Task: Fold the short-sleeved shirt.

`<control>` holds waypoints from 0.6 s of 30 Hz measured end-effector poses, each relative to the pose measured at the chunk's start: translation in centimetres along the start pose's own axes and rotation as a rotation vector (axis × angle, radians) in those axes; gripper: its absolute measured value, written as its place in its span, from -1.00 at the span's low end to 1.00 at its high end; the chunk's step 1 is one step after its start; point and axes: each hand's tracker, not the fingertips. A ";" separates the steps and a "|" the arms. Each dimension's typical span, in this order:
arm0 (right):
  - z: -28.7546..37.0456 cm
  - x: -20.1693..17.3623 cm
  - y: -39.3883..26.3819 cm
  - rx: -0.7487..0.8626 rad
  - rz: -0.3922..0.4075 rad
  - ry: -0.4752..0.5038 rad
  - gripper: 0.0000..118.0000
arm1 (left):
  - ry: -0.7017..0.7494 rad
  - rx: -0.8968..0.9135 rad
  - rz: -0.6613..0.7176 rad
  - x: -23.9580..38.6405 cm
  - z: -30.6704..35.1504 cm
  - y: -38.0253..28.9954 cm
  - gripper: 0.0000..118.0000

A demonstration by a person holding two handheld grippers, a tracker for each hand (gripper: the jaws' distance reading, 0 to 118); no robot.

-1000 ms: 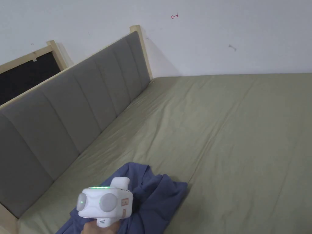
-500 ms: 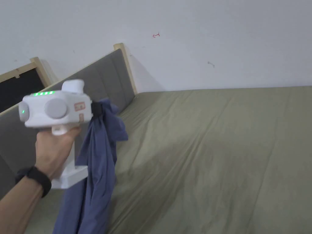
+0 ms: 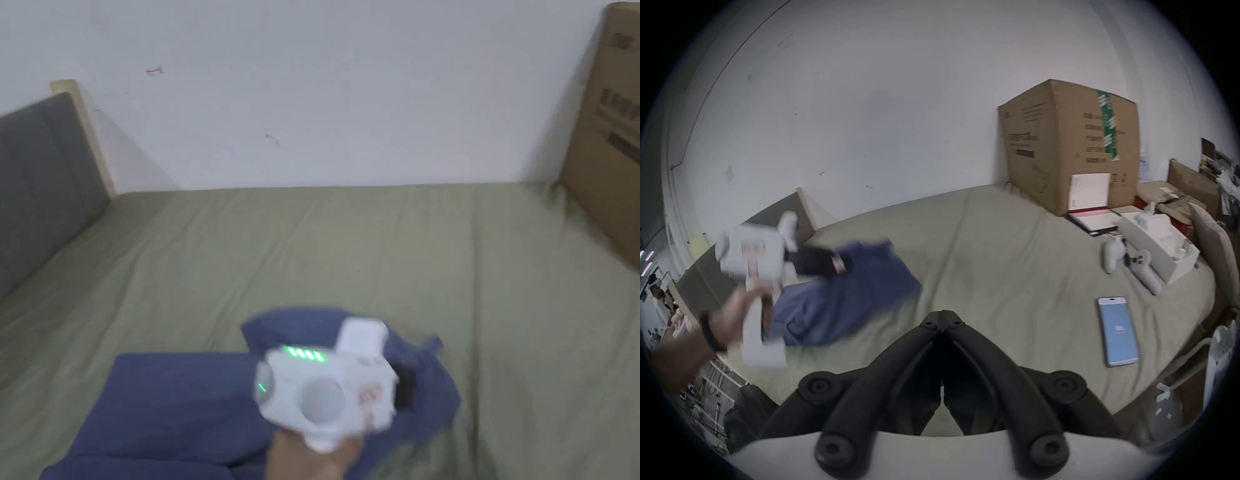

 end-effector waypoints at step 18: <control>2.3 2.9 -0.7 0.020 -0.009 -0.047 -1.00 | -0.047 0.189 -0.237 8.7 9.6 -4.3 0.27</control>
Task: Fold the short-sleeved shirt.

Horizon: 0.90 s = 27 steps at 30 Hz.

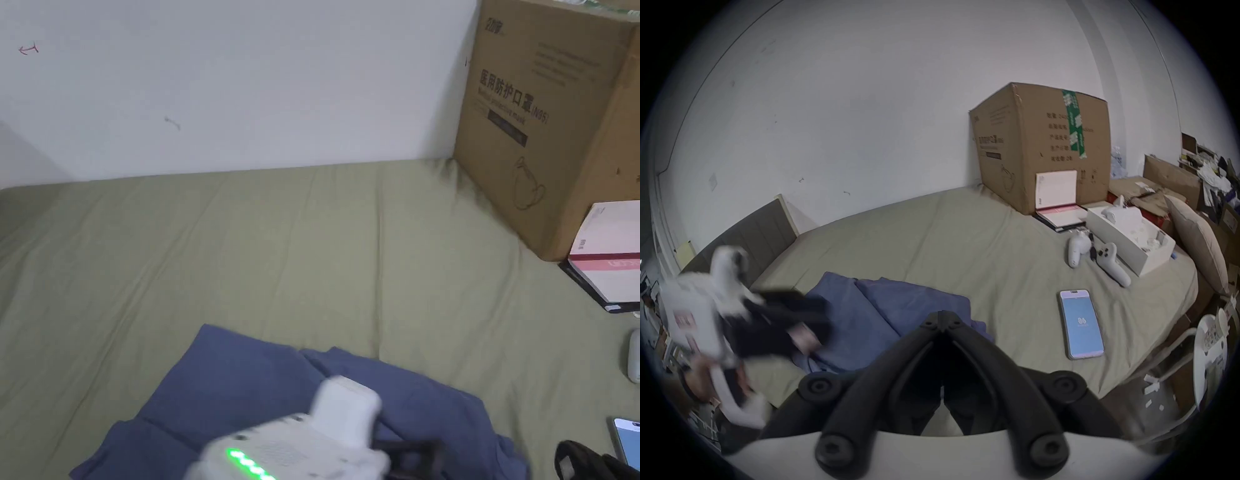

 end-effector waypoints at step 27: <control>-0.2 -5.3 1.3 0.072 0.104 0.110 -1.00 | 0.426 0.064 0.138 -11.2 14.6 0.0 -1.00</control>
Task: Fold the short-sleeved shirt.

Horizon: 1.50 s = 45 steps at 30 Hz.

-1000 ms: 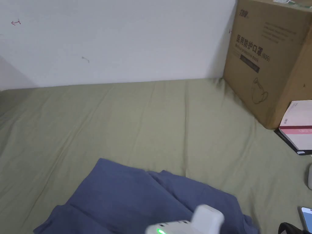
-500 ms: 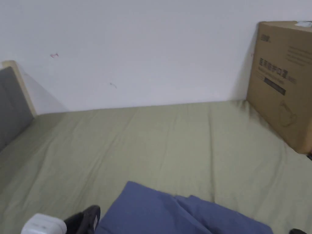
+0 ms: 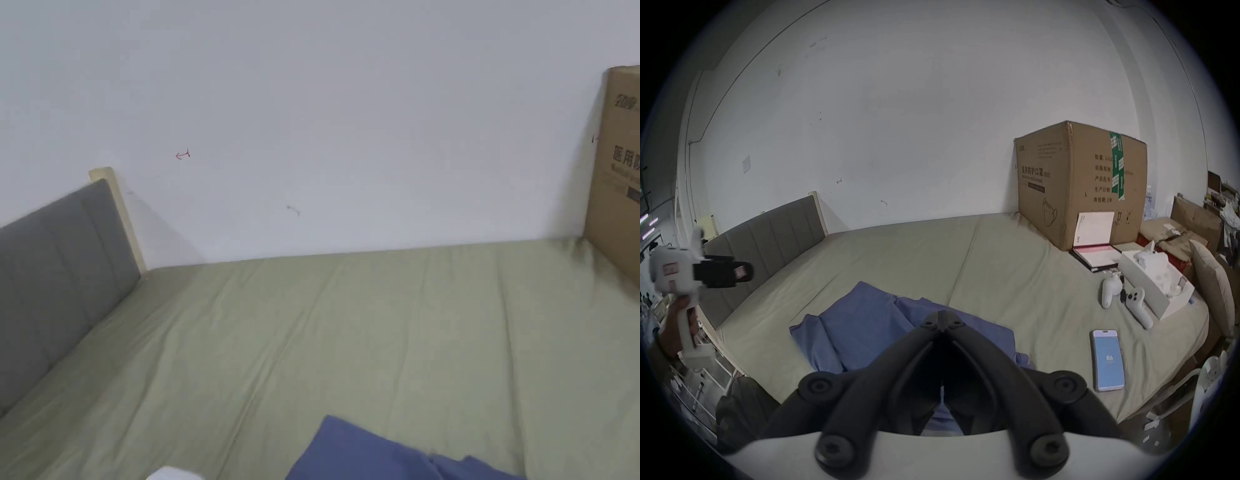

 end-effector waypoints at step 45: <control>-9.9 7.1 -12.0 -0.490 -0.572 -0.184 -0.36 | 0.190 -0.538 -0.082 -5.2 -36.5 0.1 -0.96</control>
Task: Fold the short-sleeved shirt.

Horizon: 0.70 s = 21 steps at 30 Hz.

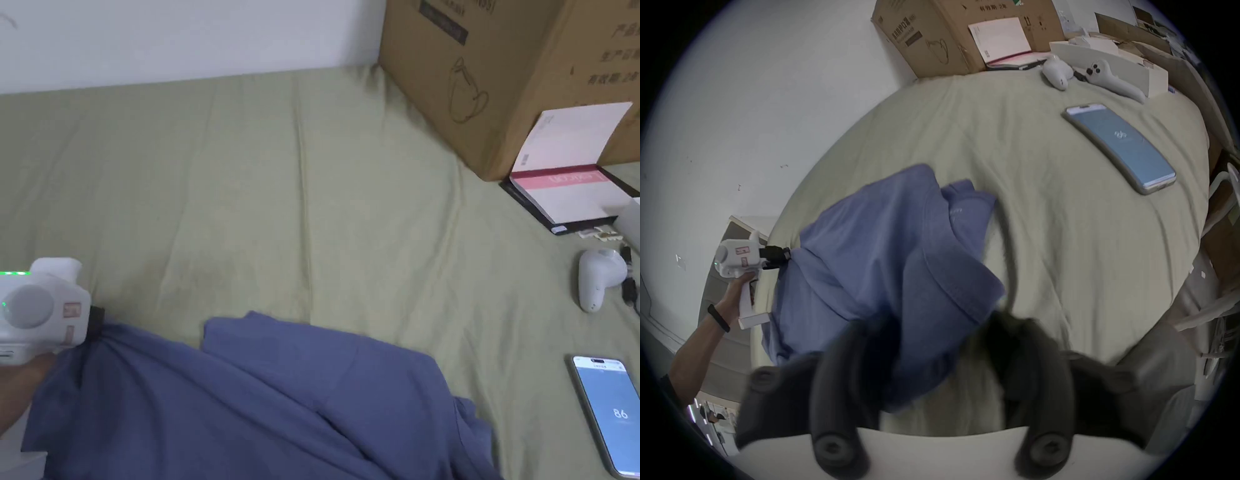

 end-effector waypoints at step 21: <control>15.5 -13.2 12.4 0.477 0.370 0.274 -0.85 | 0.001 0.742 0.103 -11.0 41.6 -6.4 -0.96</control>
